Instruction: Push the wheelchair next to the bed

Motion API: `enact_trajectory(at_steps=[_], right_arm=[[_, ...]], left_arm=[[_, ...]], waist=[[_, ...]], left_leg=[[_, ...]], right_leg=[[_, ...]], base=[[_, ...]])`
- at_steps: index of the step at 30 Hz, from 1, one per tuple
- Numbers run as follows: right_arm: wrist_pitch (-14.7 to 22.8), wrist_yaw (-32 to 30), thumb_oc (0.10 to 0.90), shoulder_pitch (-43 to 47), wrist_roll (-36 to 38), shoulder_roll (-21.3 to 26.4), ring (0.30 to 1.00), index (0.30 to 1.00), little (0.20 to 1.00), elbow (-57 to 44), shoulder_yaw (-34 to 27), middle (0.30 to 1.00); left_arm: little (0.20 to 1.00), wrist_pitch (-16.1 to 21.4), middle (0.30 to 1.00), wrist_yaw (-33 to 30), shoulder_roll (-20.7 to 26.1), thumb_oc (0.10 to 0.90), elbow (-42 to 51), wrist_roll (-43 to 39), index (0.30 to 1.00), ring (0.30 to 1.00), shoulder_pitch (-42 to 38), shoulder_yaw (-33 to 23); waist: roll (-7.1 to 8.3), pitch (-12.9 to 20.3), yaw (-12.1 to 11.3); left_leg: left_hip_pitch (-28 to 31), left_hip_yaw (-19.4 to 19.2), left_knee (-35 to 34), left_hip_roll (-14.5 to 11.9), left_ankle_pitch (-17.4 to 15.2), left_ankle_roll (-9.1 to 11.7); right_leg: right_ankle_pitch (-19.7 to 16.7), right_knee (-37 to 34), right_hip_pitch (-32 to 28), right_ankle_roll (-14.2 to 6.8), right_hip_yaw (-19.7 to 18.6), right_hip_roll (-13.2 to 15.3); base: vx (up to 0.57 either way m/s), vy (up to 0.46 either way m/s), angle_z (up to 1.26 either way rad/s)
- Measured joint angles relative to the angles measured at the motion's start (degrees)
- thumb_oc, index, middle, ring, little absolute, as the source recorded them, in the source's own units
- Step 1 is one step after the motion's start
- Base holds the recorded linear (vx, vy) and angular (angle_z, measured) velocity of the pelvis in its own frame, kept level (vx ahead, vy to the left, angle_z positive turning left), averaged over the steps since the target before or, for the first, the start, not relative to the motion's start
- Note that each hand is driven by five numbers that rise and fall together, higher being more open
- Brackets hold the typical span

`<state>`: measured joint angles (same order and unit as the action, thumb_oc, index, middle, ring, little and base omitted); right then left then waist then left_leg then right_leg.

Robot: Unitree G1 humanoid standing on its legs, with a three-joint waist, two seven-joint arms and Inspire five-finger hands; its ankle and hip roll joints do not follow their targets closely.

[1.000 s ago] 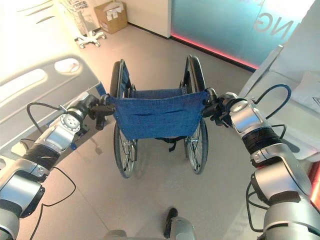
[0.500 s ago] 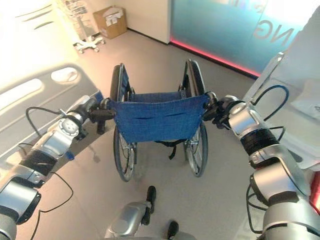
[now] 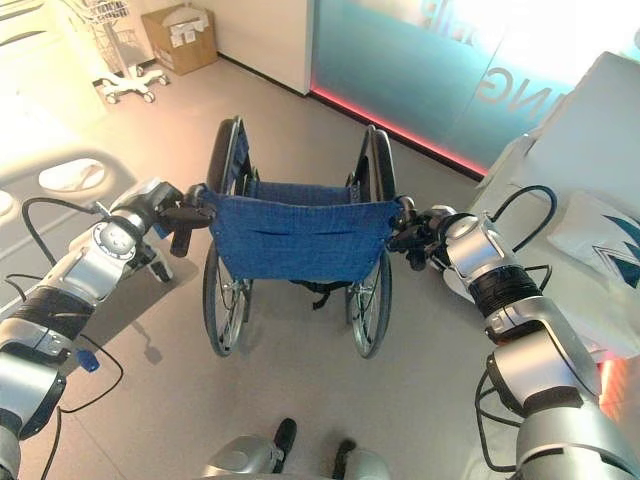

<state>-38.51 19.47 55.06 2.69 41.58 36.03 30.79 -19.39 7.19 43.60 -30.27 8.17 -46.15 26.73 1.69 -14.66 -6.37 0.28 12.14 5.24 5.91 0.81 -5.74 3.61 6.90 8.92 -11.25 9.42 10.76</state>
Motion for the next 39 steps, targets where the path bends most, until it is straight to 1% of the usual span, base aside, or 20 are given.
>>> enact_trajectory(at_steps=[1,3,5,6,8,10,12,16,20,24,26,27,28,30,33,35,36,37,38,39], right_arm=[[0.00,0.04,0.400,0.42,0.01,0.16,0.300,0.300,0.300,0.00,-0.08,0.300],[-0.11,0.41,0.400,1.55,0.01,0.41,0.300,0.300,0.300,-0.01,-0.09,0.300],[-0.19,0.84,0.400,1.83,0.00,0.53,0.300,0.300,0.300,-0.14,0.01,0.300],[-0.34,1.81,0.400,1.94,0.00,0.53,0.300,0.300,0.300,-0.34,0.27,0.300],[-0.38,2.64,0.400,3.20,-0.02,1.58,0.300,0.300,0.300,-0.32,1.39,0.300],[-0.38,3.28,0.400,4.61,-0.16,2.69,0.300,0.300,0.300,-0.26,2.14,0.300],[-0.38,3.58,0.400,4.97,-0.42,3.36,0.300,0.300,0.300,0.30,2.93,0.300],[-0.42,4.56,0.400,5.14,-0.45,3.85,0.300,0.300,0.300,0.67,3.71,0.300],[-0.77,5.38,0.400,5.18,-0.99,4.26,0.300,0.300,0.300,0.62,3.73,0.300],[-1.17,6.71,0.400,4.89,-2.78,4.28,0.300,0.300,0.300,1.15,3.82,0.300],[-1.19,6.85,0.400,4.70,-2.83,3.46,0.300,0.300,0.300,2.23,4.25,0.300],[-1.19,6.86,0.400,4.17,-2.85,3.37,0.300,0.300,0.300,2.42,4.25,0.300],[-1.19,6.96,0.400,3.84,-2.85,4.13,0.300,0.300,0.300,2.08,4.21,0.300],[-1.18,6.83,0.400,3.41,-3.58,4.78,0.300,0.300,0.300,1.98,4.13,0.300],[-0.58,6.66,0.400,3.22,-5.36,5.26,0.300,0.300,0.300,1.77,4.23,0.300],[-0.46,6.54,0.400,2.88,-6.31,3.46,0.300,0.300,0.300,1.82,4.23,0.300],[-0.41,6.55,0.400,2.85,-6.34,2.84,0.300,0.300,0.300,1.95,4.31,0.300],[-0.21,6.52,0.400,2.76,-6.38,1.44,0.300,0.300,0.300,2.02,4.29,0.300],[-0.21,6.52,0.400,2.52,-6.36,0.75,0.300,0.300,0.300,2.02,4.27,0.300],[-0.14,6.32,0.400,1.68,-6.30,-0.45,0.300,0.300,0.300,2.04,3.46,0.300]], left_arm=[[0.300,0.00,0.300,-0.01,0.08,0.400,0.00,0.00,0.300,0.300,-0.58,-0.11],[0.300,-0.01,0.300,-0.01,0.36,0.400,0.12,-0.01,0.300,0.300,-1.10,-0.42],[0.300,-0.03,0.300,0.00,0.52,0.400,0.18,0.00,0.300,0.300,-0.95,-0.63],[0.300,-0.04,0.300,0.20,1.28,0.400,0.81,0.01,0.300,0.300,-0.62,-0.74],[0.300,-0.39,0.300,-0.34,0.59,0.400,2.69,0.27,0.300,0.300,1.22,-2.66],[0.300,-1.50,0.300,-0.47,0.56,0.400,5.09,0.25,0.300,0.300,2.08,-3.05],[0.300,-2.53,0.300,-0.66,-0.42,0.400,5.92,0.45,0.300,0.300,2.72,-3.19],[0.300,-4.16,0.300,-0.70,-0.49,0.400,8.36,1.64,0.300,0.300,3.46,-3.26],[0.300,-4.24,0.300,-0.74,-2.49,0.400,7.38,3.46,0.300,0.300,2.90,-3.25],[0.300,-4.23,0.300,-0.90,-3.66,0.400,6.72,3.47,0.300,0.300,3.00,-2.70],[0.300,-4.50,0.300,-1.13,-3.68,0.400,6.71,3.57,0.300,0.300,3.05,-2.28],[0.300,-4.61,0.300,-1.22,-3.50,0.400,7.04,3.84,0.300,0.300,3.23,-2.23],[0.300,-4.73,0.300,-1.25,-3.60,0.400,7.85,4.05,0.300,0.300,3.57,-2.16],[0.300,-5.04,0.300,-1.26,-3.62,0.400,8.37,3.89,0.300,0.300,3.65,-0.56],[0.300,-6.39,0.300,-1.01,-3.89,0.400,10.47,3.57,0.300,0.300,5.28,-0.60],[0.300,-6.65,0.300,-0.17,-1.75,0.400,12.14,3.03,0.300,0.300,6.69,-1.10],[0.300,-6.65,0.300,-0.02,-0.86,0.400,11.94,2.92,0.300,0.300,7.17,-1.48],[0.300,-6.64,0.300,0.97,1.08,0.400,12.12,2.41,0.300,0.300,7.10,-1.54],[0.300,-6.64,0.300,1.47,1.99,0.400,12.11,2.35,0.300,0.300,7.03,-1.54],[0.300,-6.57,0.300,2.03,2.97,0.400,11.79,2.49,0.300,0.300,5.65,-1.60]], waist=[[0.99,-0.35,0.34],[1.75,-0.51,0.73],[2.64,-0.59,0.77],[4.42,-0.57,0.48],[2.57,-0.59,1.45],[0.93,-0.58,1.03],[0.67,-0.62,0.64],[0.60,-0.68,0.91],[0.72,-0.75,3.23],[0.62,-0.70,4.79],[2.05,-1.46,4.13],[3.79,-1.92,3.45],[3.98,-1.81,2.45],[2.45,-1.69,0.32],[-1.98,-1.73,-4.65],[-2.51,-1.55,-6.90],[-2.39,-1.29,-7.38],[-1.88,-0.80,-7.81],[-1.67,-0.08,-7.70],[0.33,0.83,-7.24]], left_leg=[[0.23,1.25,0.28,0.68,-1.07,1.00],[0.19,3.54,1.03,0.65,-2.46,2.22],[0.59,4.97,2.27,0.57,-3.98,3.37],[1.02,4.95,2.40,0.62,-5.19,4.58],[0.36,3.64,3.24,-3.02,-6.39,6.22],[0.55,-0.42,2.48,-6.43,-5.46,7.61],[0.61,-2.75,1.86,-7.88,-3.81,9.95],[0.45,-7.26,1.95,-11.05,-2.79,10.67],[0.74,-11.52,-1.26,-11.87,1.36,9.80],[0.29,-14.32,-0.56,-11.85,2.74,10.00],[-1.87,-14.06,5.05,-11.17,2.55,10.17],[-5.71,-14.24,8.99,-9.66,0.91,10.85],[-7.40,-15.28,6.78,-7.82,0.99,10.85],[-10.59,-17.55,4.88,-6.53,1.12,11.19],[-13.78,-22.34,0.11,-5.47,1.19,11.15],[-14.30,-25.33,4.38,-6.29,0.93,10.21],[-14.21,-25.07,5.80,-6.31,0.77,9.97],[-13.51,-24.79,9.16,-6.42,-0.93,7.74],[-12.47,-25.01,8.66,-6.28,-1.79,7.25],[-11.14,-24.89,6.66,-5.61,-0.57,3.47]], right_leg=[[-3.07,-3.10,0.33,-0.16,-0.07,1.75],[-7.14,-8.12,-0.50,-0.07,-0.58,2.59],[-8.04,-8.83,-3.49,-0.50,-0.88,2.68],[-9.23,-9.00,-7.11,0.05,-1.41,2.57],[-9.57,-9.38,-9.17,2.13,-0.77,-0.51],[-7.67,-7.60,-9.11,4.29,1.04,-2.91],[-5.01,-4.94,-9.12,5.75,3.29,-3.83],[-1.20,-3.57,-11.13,7.89,6.01,-6.57],[0.24,-3.26,-12.11,9.03,7.61,-6.90],[1.83,-2.80,-13.45,9.16,10.42,-7.21],[2.19,-4.08,-14.93,9.58,9.55,-7.57],[2.11,-5.48,-15.31,10.43,6.77,-7.37],[1.91,-5.78,-15.23,10.57,5.30,-7.28],[1.86,-5.79,-15.39,11.43,3.15,-8.64],[2.22,-5.71,-17.19,12.15,2.02,-11.09],[3.39,-4.63,-18.22,11.01,2.56,-11.29],[4.12,-4.22,-18.30,10.97,2.63,-11.25],[5.79,-2.40,-18.43,9.83,3.80,-10.98],[7.09,-1.62,-18.76,8.87,4.00,-11.35],[9.87,3.09,-17.60,8.10,4.11,-10.53]], base=[[0.46,-0.399,0.69],[0.48,-0.420,0.57],[0.42,-0.331,0.55],[0.43,-0.270,0.78],[0.38,-0.243,0.81],[0.29,-0.268,0.57],[0.28,-0.328,0.53],[0.27,-0.284,0.49],[0.24,-0.209,0.60],[0.31,-0.250,0.43],[0.30,-0.219,0.19],[0.35,-0.207,0.03],[0.45,-0.233,-0.18],[0.35,-0.155,-0.49],[0.36,-0.064,-0.90],[0.38,-0.021,-0.99],[0.38,-0.039,-0.73],[0.30,0.001,-0.42],[0.40,0.028,-0.16],[0.43,0.019,0.04]])
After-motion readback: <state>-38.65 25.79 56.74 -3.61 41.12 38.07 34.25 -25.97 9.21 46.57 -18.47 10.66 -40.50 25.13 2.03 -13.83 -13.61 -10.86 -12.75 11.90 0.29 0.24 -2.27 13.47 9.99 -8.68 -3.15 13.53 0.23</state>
